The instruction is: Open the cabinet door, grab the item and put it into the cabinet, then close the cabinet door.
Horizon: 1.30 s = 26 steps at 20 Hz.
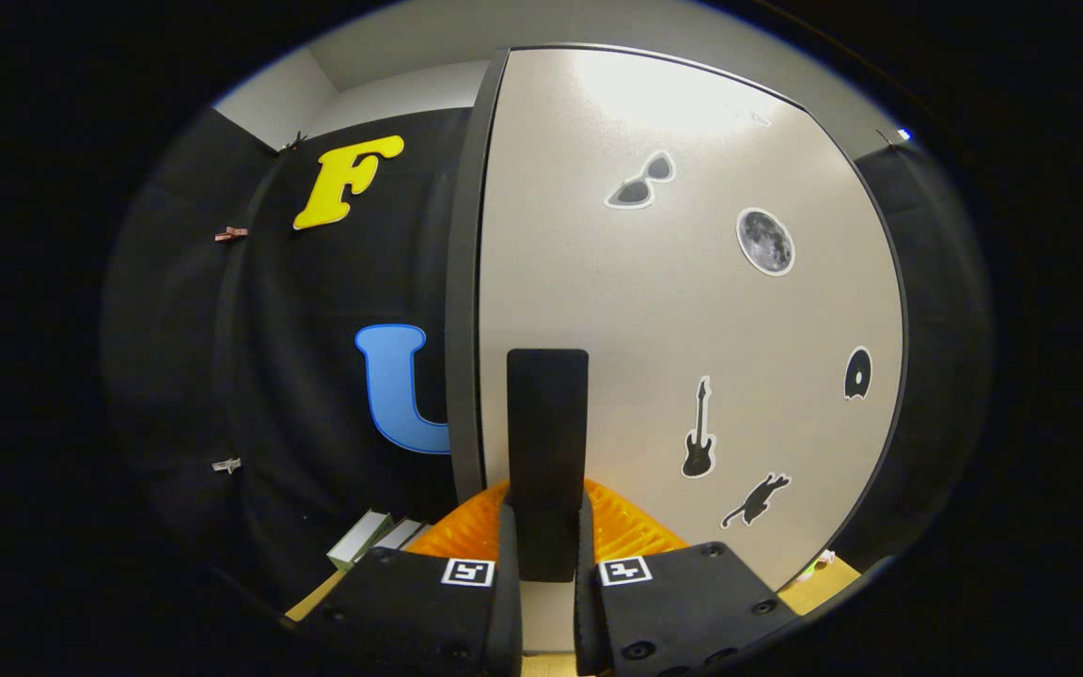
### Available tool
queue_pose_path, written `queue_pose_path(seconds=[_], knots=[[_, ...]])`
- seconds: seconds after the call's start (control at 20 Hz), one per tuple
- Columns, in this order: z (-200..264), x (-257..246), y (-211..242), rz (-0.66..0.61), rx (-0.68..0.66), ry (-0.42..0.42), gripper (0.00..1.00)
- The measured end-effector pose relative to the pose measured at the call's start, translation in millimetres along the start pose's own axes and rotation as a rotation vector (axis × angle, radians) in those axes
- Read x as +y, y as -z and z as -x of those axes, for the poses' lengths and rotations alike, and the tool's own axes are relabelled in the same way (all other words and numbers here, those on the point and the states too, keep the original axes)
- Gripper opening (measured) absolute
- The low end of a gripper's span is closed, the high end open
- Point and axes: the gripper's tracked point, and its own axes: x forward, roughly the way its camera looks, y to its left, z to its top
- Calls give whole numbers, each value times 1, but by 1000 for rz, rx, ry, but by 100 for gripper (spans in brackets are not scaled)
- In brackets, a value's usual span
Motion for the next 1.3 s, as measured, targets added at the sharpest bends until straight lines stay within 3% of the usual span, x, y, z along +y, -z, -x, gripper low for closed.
queue_pose_path(seconds=[0.75,1.3], knots=[[55,-3,-8,9,11,-124,25],[113,-35,-10,15,19,-139,25]])
